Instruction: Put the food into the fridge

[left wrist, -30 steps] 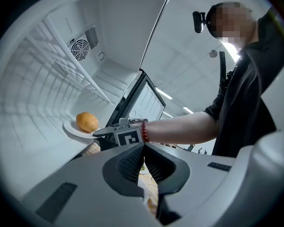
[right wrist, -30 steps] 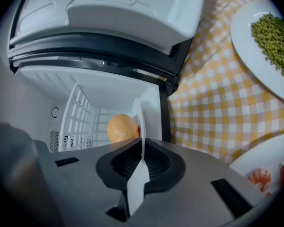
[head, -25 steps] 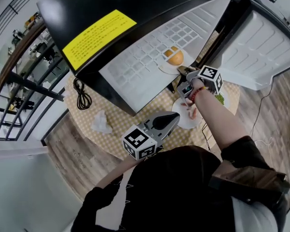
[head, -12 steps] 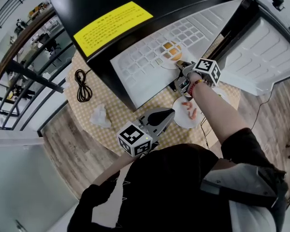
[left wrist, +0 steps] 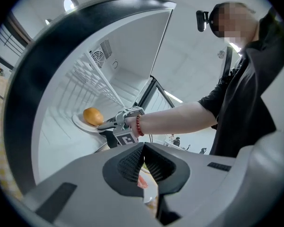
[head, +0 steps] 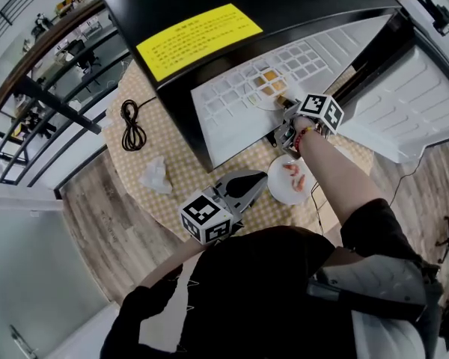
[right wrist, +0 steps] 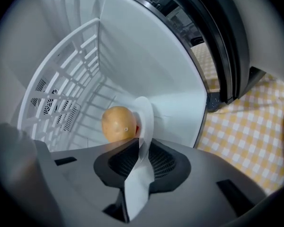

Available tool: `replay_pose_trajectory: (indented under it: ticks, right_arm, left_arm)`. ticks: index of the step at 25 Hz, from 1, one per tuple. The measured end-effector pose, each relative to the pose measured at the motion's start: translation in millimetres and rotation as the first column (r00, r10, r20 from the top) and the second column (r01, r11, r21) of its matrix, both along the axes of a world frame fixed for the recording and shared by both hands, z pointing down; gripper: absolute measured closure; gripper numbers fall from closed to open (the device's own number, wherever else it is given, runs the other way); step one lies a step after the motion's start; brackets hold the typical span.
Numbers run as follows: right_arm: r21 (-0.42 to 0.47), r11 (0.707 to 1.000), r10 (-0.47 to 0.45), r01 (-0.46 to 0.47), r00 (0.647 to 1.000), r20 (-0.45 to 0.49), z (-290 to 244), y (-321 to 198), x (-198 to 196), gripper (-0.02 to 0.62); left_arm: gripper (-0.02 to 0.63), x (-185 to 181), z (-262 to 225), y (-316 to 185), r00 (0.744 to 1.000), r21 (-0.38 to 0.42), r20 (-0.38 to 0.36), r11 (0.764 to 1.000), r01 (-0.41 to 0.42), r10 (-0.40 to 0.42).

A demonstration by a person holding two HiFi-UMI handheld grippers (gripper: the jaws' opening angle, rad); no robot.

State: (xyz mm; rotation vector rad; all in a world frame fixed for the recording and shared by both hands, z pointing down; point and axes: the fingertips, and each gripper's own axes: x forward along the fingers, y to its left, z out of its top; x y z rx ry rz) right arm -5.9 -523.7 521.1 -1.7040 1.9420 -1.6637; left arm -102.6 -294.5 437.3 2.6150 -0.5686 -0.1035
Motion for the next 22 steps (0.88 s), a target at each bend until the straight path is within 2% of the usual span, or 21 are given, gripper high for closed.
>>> replay_pose_trajectory:
  ticks: [9, 14, 18, 22]
  right_arm:
    - [0.047, 0.994, -0.094, 0.101, 0.987, -0.133, -2.5, -5.5, -1.3, 0.517]
    - [0.067, 0.991, -0.103, 0.119, 0.974, -0.203, -2.8, -4.2, -1.3, 0.504]
    - [0.082, 0.987, -0.11, 0.138, 0.953, -0.282, -6.8, -5.9, -1.6, 0.497]
    - [0.1, 0.981, -0.112, 0.165, 0.91, -0.399, -12.4, -7.1, -1.5, 0.488]
  left_arm:
    - [0.594, -0.7, 2.7, -2.0, 1.0, -0.01, 0.007, 1.0, 0.018, -0.017]
    - [0.594, -2.8, 4.4, -2.0, 0.999, -0.014, 0.009, 0.999, 0.034, -0.034]
    - [0.594, -3.6, 4.5, -0.9, 0.999, -0.018, 0.009, 0.999, 0.039, -0.039]
    - [0.594, -3.2, 5.3, 1.8, 0.999, -0.029, 0.004, 0.999, 0.036, -0.036]
